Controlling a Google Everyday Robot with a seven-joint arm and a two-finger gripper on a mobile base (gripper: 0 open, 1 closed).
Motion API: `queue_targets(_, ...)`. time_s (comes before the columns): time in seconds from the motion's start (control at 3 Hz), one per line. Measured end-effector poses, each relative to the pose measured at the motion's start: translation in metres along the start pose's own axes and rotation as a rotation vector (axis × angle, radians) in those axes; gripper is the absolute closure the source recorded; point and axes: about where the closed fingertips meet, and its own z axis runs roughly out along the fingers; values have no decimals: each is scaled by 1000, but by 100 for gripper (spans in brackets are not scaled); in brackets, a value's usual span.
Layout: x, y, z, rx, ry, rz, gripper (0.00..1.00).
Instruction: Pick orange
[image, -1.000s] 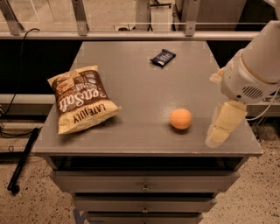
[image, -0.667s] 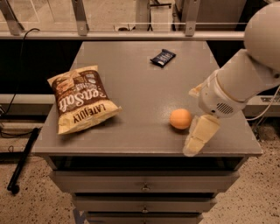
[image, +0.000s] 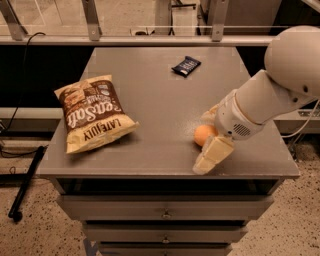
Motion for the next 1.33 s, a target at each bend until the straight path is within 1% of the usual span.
queue_targets(0.33, -3, -11, 0, 8, -20, -6, 41)
queue_targets(0.67, -6, -29, -12, 33, -27, -23, 65)
queue_targets(1.0, -9, -41, -23, 26, -90, -19, 88)
queue_targets(1.33, -13, -51, -38, -18, -231, -15, 100)
